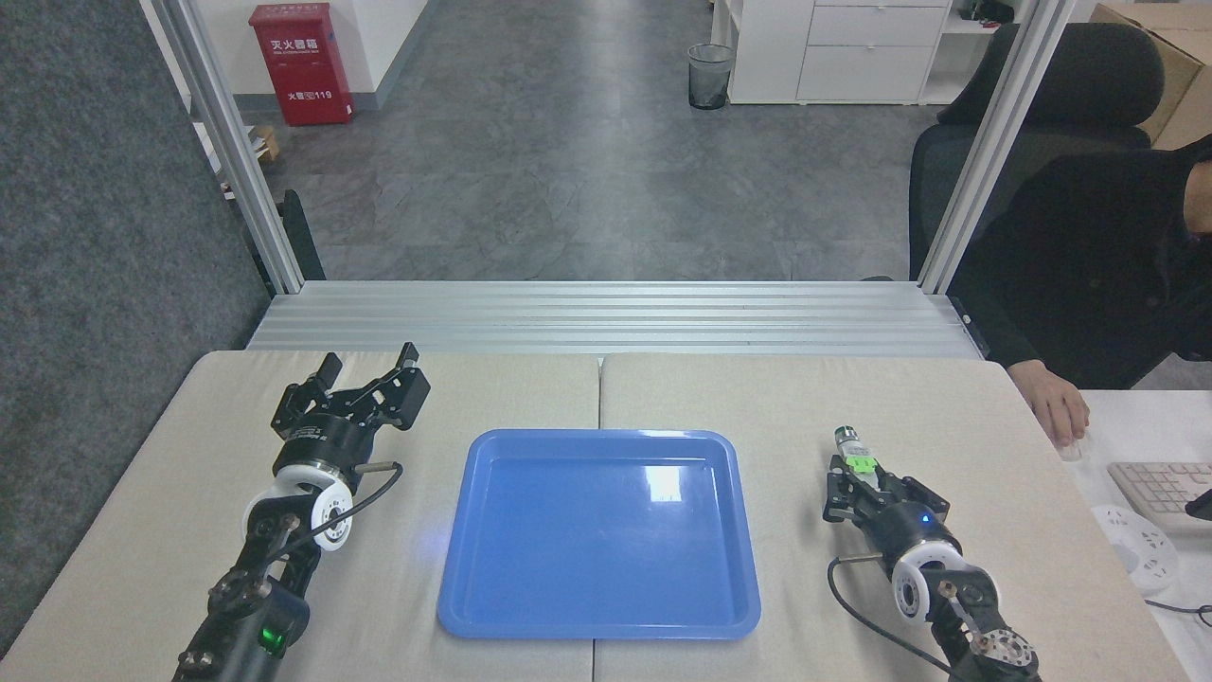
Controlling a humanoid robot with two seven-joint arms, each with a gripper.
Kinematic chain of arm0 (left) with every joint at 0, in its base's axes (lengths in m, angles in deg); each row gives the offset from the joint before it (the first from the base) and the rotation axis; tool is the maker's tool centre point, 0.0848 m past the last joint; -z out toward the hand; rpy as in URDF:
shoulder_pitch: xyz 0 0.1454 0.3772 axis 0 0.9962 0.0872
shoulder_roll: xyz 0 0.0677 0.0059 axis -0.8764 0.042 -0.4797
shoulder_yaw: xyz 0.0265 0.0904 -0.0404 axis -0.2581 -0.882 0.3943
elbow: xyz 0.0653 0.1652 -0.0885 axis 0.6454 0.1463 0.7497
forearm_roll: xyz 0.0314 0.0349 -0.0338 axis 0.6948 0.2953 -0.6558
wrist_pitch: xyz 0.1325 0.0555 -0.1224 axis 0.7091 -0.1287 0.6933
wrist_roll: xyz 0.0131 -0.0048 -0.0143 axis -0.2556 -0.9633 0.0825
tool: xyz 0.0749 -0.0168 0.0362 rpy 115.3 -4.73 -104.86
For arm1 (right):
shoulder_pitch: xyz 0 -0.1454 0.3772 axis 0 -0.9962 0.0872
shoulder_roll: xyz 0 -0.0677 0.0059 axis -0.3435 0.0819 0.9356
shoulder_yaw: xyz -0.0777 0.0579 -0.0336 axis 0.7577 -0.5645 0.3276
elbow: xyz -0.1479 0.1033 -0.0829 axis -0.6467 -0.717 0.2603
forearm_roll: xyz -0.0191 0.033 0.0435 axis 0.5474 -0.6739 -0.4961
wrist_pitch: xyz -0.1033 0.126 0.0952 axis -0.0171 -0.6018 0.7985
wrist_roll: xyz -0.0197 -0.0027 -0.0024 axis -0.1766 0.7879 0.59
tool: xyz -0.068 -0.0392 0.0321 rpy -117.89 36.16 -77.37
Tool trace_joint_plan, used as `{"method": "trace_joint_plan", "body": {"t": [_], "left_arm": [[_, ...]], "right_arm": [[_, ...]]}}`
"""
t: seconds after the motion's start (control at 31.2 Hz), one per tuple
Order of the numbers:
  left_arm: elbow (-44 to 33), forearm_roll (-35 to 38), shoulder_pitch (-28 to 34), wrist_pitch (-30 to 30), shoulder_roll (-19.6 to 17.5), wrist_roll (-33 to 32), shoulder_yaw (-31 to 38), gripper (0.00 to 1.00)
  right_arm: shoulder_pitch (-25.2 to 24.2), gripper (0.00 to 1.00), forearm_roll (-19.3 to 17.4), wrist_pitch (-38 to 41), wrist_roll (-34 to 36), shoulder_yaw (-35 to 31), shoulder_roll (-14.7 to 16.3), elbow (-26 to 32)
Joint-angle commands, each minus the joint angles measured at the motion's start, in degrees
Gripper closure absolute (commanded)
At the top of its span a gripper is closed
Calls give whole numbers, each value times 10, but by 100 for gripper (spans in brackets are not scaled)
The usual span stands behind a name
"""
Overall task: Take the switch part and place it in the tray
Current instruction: 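Carry the switch part over the blue tray and lower it inside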
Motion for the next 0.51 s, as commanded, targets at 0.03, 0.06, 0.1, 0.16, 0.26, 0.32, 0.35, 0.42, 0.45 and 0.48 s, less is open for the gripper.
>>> {"method": "trace_joint_plan", "body": {"t": [0.03,0.06,0.1,0.16,0.26,0.32,0.35,0.42,0.45,0.48], "left_arm": [[0,0,0,0,0,0,0,0],[0,0,0,0,0,0,0,0],[0,0,0,0,0,0,-1,0],[0,0,0,0,0,0,-1,0],[0,0,0,0,0,0,0,0],[0,0,0,0,0,0,-1,0],[0,0,0,0,0,0,0,0],[0,0,0,0,0,0,0,0],[0,0,0,0,0,0,-1,0],[0,0,0,0,0,0,-1,0]], "right_arm": [[-51,91,1,-2,-68,3,-62,309],[-62,91,5,-2,-71,17,-65,322],[-74,91,7,-2,-73,32,-67,331],[-89,91,10,-2,-72,60,-67,339],[-104,92,15,-1,-72,86,-69,340],[-109,92,17,-1,-72,103,-71,340],[-110,92,18,-1,-72,112,-71,340],[-108,92,22,-2,-72,128,-70,337],[-107,92,28,-2,-72,137,-69,331],[-107,92,36,-2,-72,150,-70,318]]}}
